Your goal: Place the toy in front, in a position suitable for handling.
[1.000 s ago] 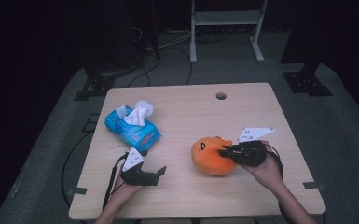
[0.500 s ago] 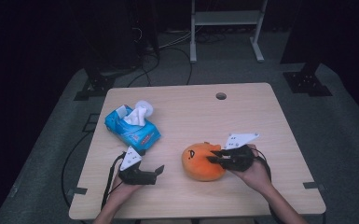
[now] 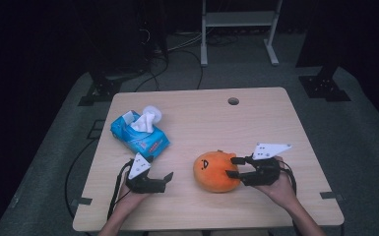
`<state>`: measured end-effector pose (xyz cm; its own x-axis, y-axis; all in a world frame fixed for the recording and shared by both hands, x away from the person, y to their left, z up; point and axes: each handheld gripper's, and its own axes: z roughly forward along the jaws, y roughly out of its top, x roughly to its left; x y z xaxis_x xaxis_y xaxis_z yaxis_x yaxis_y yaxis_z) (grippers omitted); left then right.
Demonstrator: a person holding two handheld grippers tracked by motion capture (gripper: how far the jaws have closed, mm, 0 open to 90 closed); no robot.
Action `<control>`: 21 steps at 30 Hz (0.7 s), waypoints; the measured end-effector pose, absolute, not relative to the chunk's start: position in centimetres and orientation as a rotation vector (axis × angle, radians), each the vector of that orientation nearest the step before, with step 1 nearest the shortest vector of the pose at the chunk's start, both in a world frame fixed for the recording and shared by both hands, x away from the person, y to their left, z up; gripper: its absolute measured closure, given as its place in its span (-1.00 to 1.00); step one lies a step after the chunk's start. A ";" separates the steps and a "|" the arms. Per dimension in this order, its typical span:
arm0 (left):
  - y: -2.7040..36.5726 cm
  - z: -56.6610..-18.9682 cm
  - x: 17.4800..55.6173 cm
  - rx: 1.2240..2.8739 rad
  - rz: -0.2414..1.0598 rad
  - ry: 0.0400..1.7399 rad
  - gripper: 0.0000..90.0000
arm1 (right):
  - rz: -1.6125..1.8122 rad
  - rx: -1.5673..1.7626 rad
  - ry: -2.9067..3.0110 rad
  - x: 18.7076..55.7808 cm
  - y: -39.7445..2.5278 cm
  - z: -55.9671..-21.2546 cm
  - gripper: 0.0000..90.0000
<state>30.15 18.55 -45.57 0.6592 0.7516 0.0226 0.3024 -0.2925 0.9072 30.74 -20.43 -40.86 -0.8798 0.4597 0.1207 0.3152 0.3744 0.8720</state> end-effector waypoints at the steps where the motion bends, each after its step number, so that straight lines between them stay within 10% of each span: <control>1: 18.5 -45.6 30.1 1.873 0.562 0.832 -0.90 | 1.527 0.705 2.483 30.7 -20.4 -40.9 0.00; 21: 20.0 -42.8 35.6 1.778 0.759 0.897 -0.71 | 1.534 0.822 2.444 29.2 -25.1 -41.6 -0.07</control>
<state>35.62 20.00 -42.79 0.5342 0.8395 0.0988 0.2364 -0.2606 0.9361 29.23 -25.06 -41.65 -0.8406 0.5162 0.1641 0.3723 0.3306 0.8672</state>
